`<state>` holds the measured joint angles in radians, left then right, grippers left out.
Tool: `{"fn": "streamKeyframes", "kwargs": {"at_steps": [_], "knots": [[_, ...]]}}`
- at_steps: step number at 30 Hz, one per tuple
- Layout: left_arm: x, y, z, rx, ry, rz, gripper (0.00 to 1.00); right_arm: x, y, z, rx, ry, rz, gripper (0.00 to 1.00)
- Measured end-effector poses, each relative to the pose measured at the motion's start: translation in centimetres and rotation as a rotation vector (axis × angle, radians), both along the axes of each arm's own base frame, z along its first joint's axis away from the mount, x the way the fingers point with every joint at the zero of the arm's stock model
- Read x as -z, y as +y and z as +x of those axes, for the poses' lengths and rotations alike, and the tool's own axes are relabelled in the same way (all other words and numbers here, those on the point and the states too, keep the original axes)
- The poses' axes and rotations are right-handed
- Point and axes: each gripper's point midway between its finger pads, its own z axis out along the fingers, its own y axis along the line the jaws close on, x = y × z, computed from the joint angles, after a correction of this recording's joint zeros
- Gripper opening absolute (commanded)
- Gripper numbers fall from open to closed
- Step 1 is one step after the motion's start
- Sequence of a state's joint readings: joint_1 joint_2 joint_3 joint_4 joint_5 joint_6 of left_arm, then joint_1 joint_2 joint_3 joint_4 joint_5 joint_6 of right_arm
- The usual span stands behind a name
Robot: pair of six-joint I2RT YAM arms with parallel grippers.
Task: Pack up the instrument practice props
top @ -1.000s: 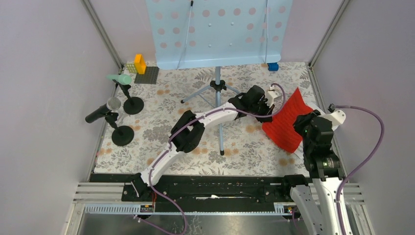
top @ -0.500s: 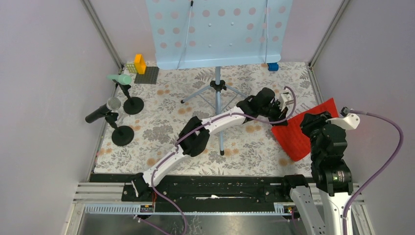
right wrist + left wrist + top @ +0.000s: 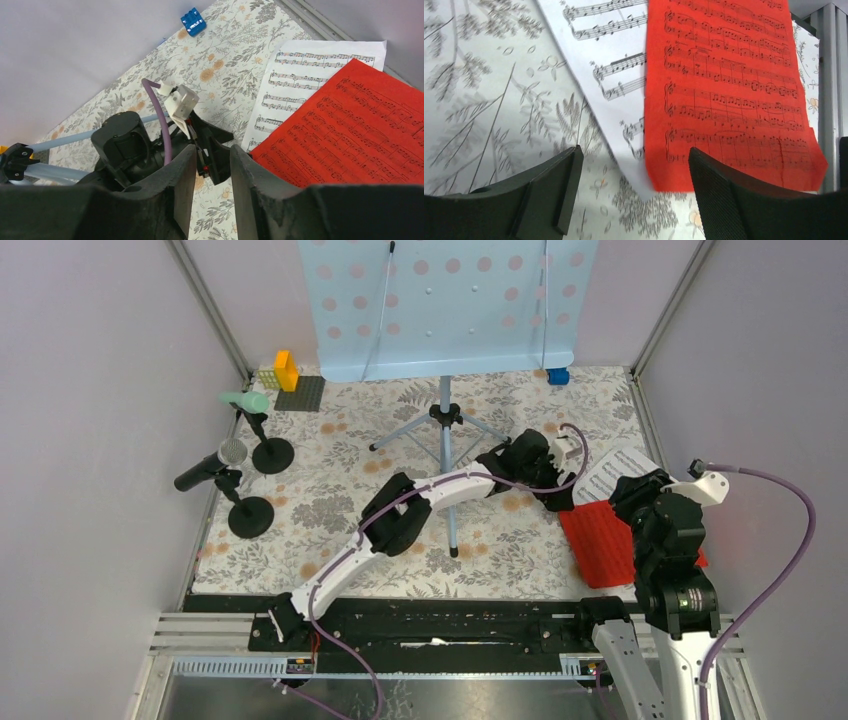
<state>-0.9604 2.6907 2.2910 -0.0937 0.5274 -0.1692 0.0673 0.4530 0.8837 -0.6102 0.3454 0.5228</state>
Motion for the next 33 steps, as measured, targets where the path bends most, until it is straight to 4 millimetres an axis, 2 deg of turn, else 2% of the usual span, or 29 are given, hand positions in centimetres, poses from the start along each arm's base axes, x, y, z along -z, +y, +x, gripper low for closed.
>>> {"fn": "streamKeyframes", "kwargs": {"at_steps": [3,6,8,11,12,15,18,20,22,27,30,31,33], "knots": [[-0.9,1.5,0.4,-0.048,0.008,0.03,0.87,-0.4,0.2,-0.2,-0.016,0.002,-0.01,0.47],[-3.5,3.4,0.7,-0.091,-0.002,0.043,0.9,-1.3,0.7,-0.4,-0.051,-0.013,-0.014,0.5],[-6.0,4.5,0.6,-0.115,-0.017,0.037,0.91,-1.6,1.2,-0.5,-0.085,-0.02,-0.01,0.52],[-11.2,6.5,0.4,-0.156,-0.055,-0.002,0.92,-1.6,2.1,-0.5,-0.133,-0.013,0.001,0.57],[-13.2,7.3,0.0,-0.171,-0.069,-0.021,0.92,-1.5,2.4,-0.5,-0.15,-0.008,0.006,0.58],[-17.5,9.4,-1.3,-0.208,-0.096,-0.071,0.92,-1.0,3.5,-0.3,-0.208,0.013,0.021,0.63],[-19.8,11.4,-3.3,-0.24,-0.103,-0.091,0.92,-0.5,4.4,-0.3,-0.263,0.038,0.034,0.66],[-19.9,12.3,-5.0,-0.257,-0.103,-0.085,0.92,-0.5,4.8,-0.4,-0.285,0.04,0.039,0.67],[-19.0,12.9,-7.1,-0.266,-0.092,-0.065,0.92,-0.6,5.1,-0.5,-0.303,0.035,0.042,0.69],[-13.2,15.3,-14.0,-0.269,-0.042,0.051,0.92,-0.9,5.6,-0.9,-0.331,0.018,0.047,0.72],[-10.0,18.5,-17.8,-0.29,-0.018,0.112,0.92,-0.9,5.7,-1.3,-0.341,0.005,0.045,0.73],[-9.3,20.1,-18.6,-0.31,-0.009,0.121,0.93,-0.7,5.7,-1.4,-0.341,0.004,0.044,0.74],[-9.1,23.0,-19.1,-0.373,0.001,0.101,0.95,0.1,5.7,-1.6,-0.342,0.01,0.044,0.75]]}}
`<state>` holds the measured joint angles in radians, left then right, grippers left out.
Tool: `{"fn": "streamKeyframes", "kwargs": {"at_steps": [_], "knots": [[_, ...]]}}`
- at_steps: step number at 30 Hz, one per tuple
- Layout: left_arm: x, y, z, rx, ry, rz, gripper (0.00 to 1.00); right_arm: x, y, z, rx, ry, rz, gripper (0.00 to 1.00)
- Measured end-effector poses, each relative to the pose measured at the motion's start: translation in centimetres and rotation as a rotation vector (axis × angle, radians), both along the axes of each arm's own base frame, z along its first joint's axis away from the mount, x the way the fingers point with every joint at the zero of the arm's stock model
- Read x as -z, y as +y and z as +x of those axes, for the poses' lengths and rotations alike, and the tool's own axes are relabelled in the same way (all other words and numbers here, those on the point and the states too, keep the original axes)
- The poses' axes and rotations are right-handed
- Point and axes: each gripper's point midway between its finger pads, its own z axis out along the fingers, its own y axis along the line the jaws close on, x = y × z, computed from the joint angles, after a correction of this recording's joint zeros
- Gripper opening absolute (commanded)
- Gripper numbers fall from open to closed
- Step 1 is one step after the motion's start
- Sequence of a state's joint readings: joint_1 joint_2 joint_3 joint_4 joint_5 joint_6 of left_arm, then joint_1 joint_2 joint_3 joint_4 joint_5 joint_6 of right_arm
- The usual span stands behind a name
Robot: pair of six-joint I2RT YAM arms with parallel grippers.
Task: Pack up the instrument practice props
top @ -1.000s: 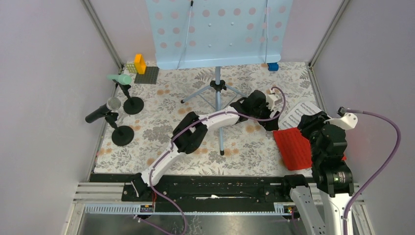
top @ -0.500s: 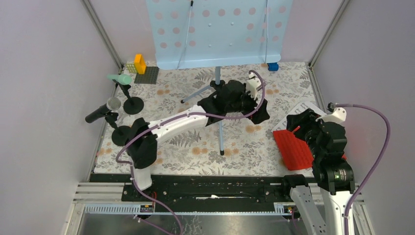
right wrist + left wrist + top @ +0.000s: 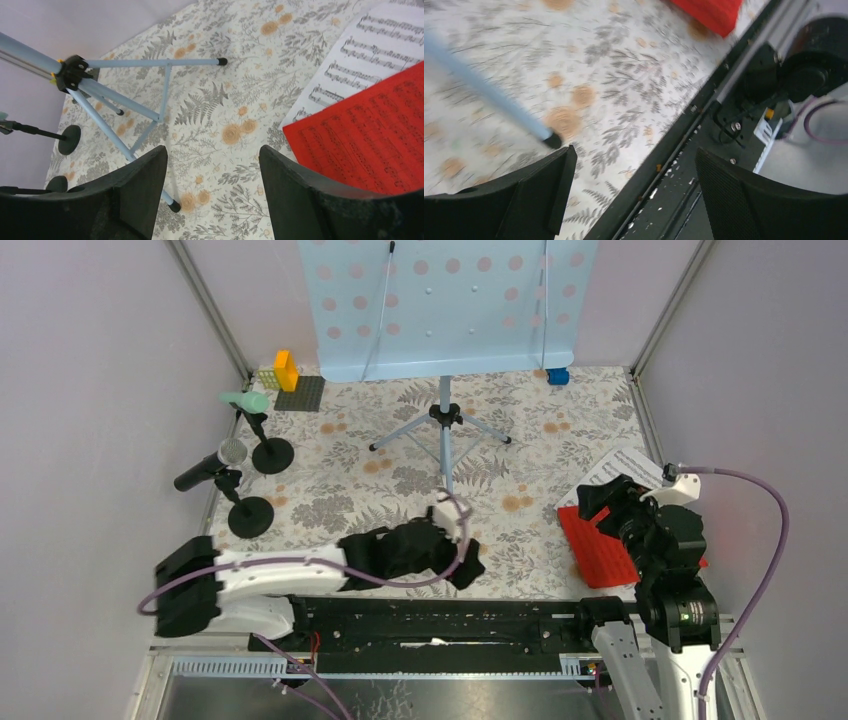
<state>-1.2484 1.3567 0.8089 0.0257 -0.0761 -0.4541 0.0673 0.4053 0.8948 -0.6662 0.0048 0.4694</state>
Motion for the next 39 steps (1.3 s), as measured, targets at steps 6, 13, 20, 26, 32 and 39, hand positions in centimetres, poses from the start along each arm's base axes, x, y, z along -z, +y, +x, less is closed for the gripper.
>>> {"fn": "streamKeyframes", "kwargs": {"at_steps": [6,13,20,26,32,39], "knots": [[-4.0,6.9,2.5,-0.261,-0.052,-0.195,0.96,3.2,1.0,0.2,-0.049,0.059,0.027,0.79],[-6.1,12.8,10.8,-0.516,-0.044,-0.309,0.93,6.0,4.7,1.8,-0.208,0.115,0.154,0.79],[-9.4,13.5,13.3,-0.468,-0.129,-0.424,0.91,10.6,8.1,2.9,-0.33,0.23,0.344,0.77],[-13.9,13.5,16.1,-0.421,-0.348,-0.593,0.92,9.4,8.9,2.8,-0.38,0.17,0.381,0.78],[-14.0,10.7,19.3,-0.297,-0.468,-0.557,0.91,9.1,9.1,2.4,-0.397,0.135,0.379,0.78],[-16.0,9.2,21.7,-0.158,-0.563,-0.557,0.9,9.0,9.3,2.1,-0.415,0.133,0.381,0.78]]}}
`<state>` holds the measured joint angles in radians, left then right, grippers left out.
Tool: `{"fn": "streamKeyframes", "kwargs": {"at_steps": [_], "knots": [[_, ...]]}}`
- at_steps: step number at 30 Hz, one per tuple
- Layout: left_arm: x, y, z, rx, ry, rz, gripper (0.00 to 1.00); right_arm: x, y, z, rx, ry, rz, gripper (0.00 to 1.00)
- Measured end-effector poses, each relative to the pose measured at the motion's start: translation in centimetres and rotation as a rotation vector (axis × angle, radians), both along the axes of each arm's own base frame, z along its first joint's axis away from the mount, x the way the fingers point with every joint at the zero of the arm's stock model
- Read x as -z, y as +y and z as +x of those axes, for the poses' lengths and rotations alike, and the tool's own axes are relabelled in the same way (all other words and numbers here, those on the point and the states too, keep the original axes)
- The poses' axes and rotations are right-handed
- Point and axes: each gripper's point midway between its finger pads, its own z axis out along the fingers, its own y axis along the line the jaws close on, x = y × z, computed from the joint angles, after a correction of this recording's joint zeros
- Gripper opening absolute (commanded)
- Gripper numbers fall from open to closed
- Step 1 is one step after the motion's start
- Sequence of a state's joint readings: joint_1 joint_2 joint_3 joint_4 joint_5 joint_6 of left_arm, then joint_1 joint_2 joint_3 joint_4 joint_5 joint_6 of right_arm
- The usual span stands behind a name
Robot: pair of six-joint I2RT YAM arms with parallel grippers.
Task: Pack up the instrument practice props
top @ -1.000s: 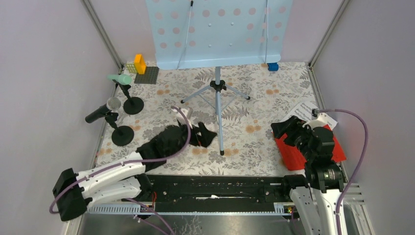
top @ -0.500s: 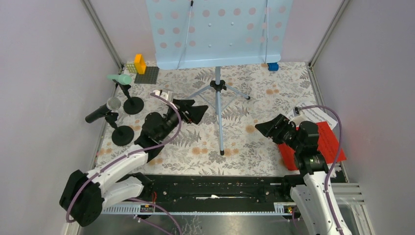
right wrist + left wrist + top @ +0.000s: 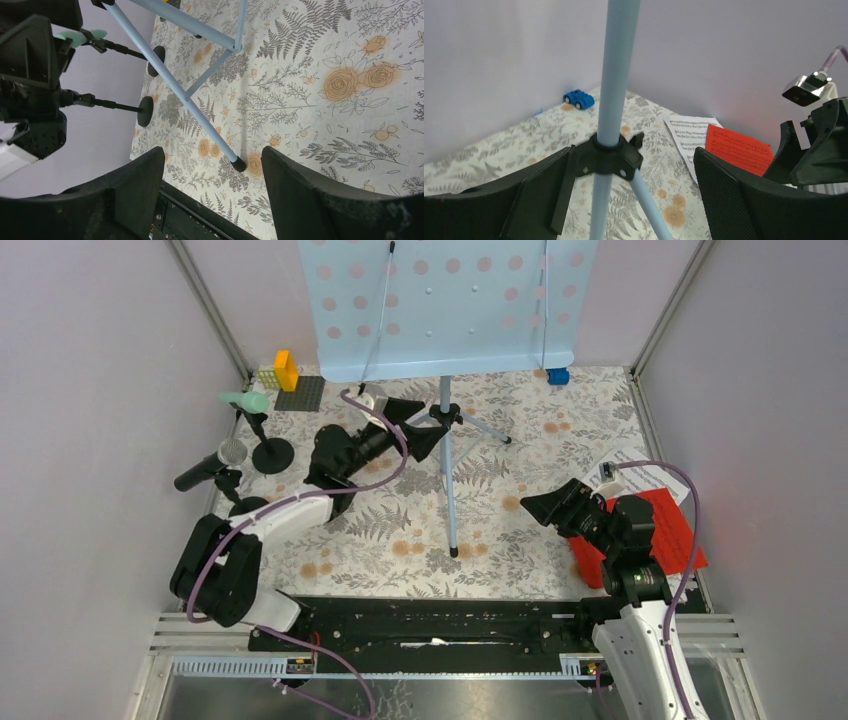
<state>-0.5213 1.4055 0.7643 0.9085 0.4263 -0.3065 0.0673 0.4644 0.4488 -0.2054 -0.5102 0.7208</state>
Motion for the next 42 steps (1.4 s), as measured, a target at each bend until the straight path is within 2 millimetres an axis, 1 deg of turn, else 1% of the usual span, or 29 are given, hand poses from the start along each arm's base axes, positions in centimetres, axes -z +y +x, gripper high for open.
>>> {"fn": "streamKeyframes", "kwargs": {"at_steps": [2,5,7,9,13,17,20,25,28,31,33,36,40,42], "knots": [[-1.1,-0.1,0.5,0.041,-0.039,0.002,0.9,0.0,0.1,-0.1,-0.006,-0.002,0.001,0.78],[-2.1,-0.5,0.9,0.11,-0.082,0.015,0.9,0.3,0.1,-0.2,-0.008,0.004,0.001,0.78],[-2.0,-0.8,1.2,0.148,-0.089,0.03,0.89,0.5,0.1,-0.2,-0.008,0.008,0.001,0.79],[-1.5,-1.3,1.4,0.177,-0.08,0.047,0.87,0.6,0.1,-0.2,-0.009,0.013,-0.002,0.79],[-0.3,-2.0,1.9,0.219,-0.066,0.073,0.79,0.7,0.1,-0.3,-0.014,0.015,-0.002,0.79],[0.4,-2.6,2.3,0.262,-0.062,0.079,0.76,0.8,0.2,-0.4,-0.017,0.018,-0.004,0.79],[0.4,-2.8,2.5,0.288,-0.068,0.068,0.74,0.8,0.1,-0.6,-0.018,0.02,-0.006,0.79],[0.1,-3.4,3.3,0.334,-0.053,0.053,0.74,1.1,0.1,-0.8,-0.021,0.026,-0.013,0.79],[-0.4,-3.7,3.7,0.351,-0.055,0.05,0.74,1.2,0.1,-0.9,-0.021,0.033,-0.014,0.79],[-1.3,-3.9,4.0,0.362,-0.076,0.049,0.73,1.5,0.1,-1.0,-0.021,0.038,-0.017,0.79],[-1.8,-3.9,4.3,0.362,-0.087,0.048,0.68,1.5,0.1,-1.0,-0.022,0.039,-0.017,0.79],[-2.0,-3.9,4.9,0.366,-0.09,0.047,0.56,1.5,0.1,-1.0,-0.022,0.038,-0.018,0.79],[-1.9,-4.2,5.6,0.384,-0.074,0.049,0.45,1.6,0.1,-1.0,-0.023,0.038,-0.02,0.79],[-1.8,-4.4,5.4,0.414,-0.067,0.055,0.33,1.6,0.1,-1.0,-0.023,0.039,-0.02,0.79]]}}
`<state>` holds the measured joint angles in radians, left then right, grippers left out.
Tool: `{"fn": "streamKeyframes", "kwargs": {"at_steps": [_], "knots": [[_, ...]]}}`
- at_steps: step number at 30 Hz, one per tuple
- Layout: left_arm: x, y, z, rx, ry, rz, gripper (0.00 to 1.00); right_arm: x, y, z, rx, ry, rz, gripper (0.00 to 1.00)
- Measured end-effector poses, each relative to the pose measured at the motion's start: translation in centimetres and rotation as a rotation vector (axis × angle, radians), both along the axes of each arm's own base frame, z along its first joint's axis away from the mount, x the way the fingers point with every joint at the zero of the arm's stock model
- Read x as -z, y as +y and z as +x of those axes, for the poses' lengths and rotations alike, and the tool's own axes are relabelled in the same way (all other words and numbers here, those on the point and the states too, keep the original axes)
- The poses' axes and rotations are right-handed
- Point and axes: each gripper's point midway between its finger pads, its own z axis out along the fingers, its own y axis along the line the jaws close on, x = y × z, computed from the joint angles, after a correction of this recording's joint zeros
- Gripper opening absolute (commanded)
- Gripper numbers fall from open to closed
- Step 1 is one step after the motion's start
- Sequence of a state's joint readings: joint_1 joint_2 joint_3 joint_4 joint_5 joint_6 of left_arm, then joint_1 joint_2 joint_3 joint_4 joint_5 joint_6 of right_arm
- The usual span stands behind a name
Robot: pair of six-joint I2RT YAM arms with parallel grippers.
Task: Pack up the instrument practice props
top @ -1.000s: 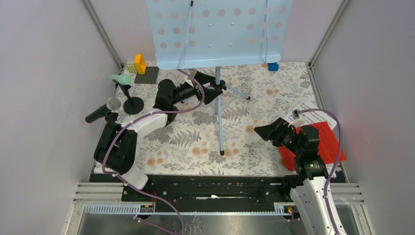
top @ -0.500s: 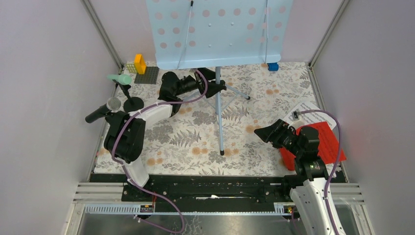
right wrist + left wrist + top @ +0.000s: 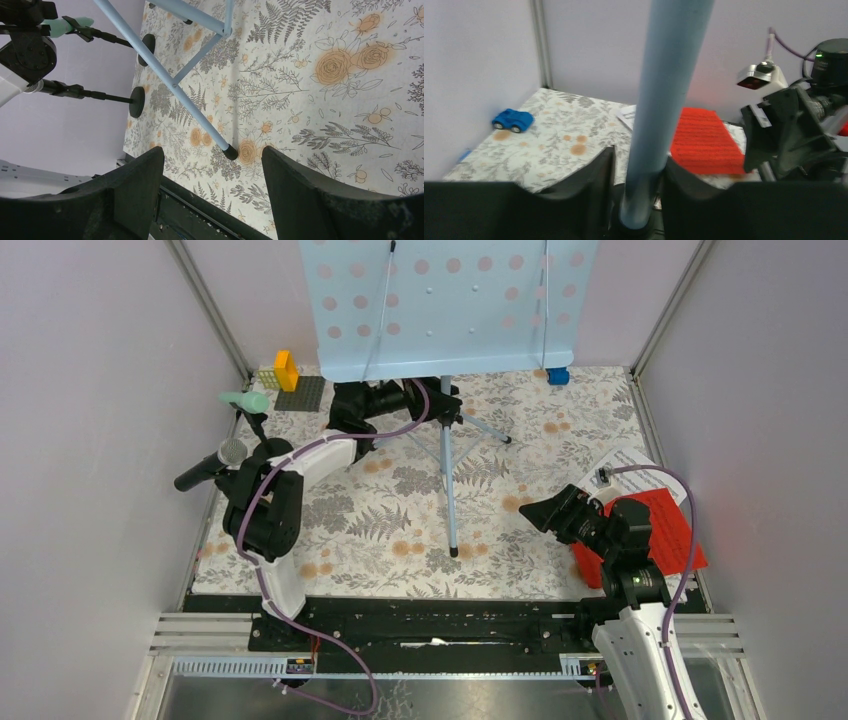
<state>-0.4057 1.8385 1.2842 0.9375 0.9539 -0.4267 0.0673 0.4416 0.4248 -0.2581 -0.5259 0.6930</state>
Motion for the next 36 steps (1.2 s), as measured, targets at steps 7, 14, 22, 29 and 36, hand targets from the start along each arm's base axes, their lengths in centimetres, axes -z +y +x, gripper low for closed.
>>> {"fn": "streamKeyframes", "kwargs": {"at_steps": [7,14,22,29,36], "knots": [[-0.3,-0.4,-0.4,0.056,-0.075,0.015,0.0,0.3,0.0,0.0,0.0,0.009,0.0,0.78],[-0.3,-0.4,-0.4,0.065,-0.059,0.004,0.0,0.3,1.0,1.6,-0.02,0.071,0.076,0.75],[-0.1,-0.4,-1.6,0.113,-0.05,-0.03,0.0,-2.3,1.8,4.4,-0.017,0.055,0.164,0.74],[0.1,-0.1,-2.9,0.068,-0.036,0.033,0.0,-3.7,3.8,4.5,-0.049,0.02,0.204,0.74],[0.4,0.7,-5.4,0.056,-0.039,0.111,0.09,-4.2,6.0,4.3,-0.087,0.009,0.225,0.73]]}}
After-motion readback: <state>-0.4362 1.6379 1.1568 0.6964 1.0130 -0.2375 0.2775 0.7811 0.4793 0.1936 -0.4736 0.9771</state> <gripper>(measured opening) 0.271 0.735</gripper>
